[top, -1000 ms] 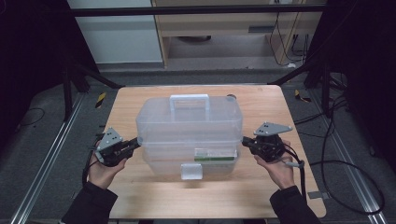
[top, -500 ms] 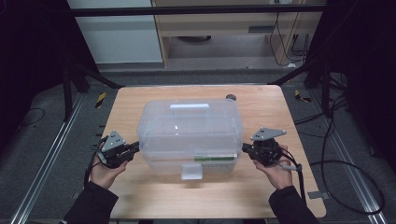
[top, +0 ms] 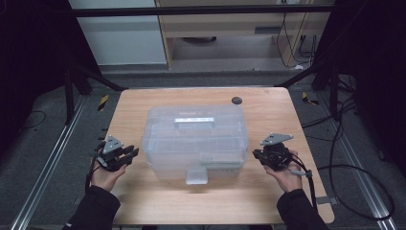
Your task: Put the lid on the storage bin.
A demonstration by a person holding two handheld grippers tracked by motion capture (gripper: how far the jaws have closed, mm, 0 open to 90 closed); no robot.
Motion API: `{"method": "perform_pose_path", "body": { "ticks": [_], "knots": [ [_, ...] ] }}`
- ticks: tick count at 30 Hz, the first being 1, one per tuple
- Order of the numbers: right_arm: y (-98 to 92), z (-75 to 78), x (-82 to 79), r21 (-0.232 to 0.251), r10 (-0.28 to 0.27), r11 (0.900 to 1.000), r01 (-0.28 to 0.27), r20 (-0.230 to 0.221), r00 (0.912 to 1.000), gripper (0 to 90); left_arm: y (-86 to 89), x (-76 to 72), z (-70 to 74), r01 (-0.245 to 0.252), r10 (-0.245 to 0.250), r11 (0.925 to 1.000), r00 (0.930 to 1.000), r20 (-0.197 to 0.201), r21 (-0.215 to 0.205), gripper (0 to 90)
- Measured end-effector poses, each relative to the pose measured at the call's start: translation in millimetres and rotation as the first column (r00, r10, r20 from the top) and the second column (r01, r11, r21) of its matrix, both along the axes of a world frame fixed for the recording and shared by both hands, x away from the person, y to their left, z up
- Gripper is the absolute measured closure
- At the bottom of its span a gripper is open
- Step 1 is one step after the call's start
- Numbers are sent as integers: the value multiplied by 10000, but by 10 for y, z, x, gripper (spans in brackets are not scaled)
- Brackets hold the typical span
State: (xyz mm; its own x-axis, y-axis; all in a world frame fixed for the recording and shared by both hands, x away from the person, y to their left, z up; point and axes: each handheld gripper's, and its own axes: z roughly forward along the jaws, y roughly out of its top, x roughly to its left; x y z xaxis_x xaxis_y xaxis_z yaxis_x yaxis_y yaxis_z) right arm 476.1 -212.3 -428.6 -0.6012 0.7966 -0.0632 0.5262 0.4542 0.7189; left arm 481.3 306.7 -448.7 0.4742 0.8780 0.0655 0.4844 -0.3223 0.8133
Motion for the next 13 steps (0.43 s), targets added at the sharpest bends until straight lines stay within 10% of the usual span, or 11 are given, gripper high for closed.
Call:
{"method": "perform_pose_path", "body": {
  "ticks": [13],
  "knots": [
    [-392, -106, 82, 897, -1912, 9779, 1889, 172, 9814, 509, 175, 49, -108, -1200, 1202, 9926, 9927, 103, -200, 398]
  ]
}}
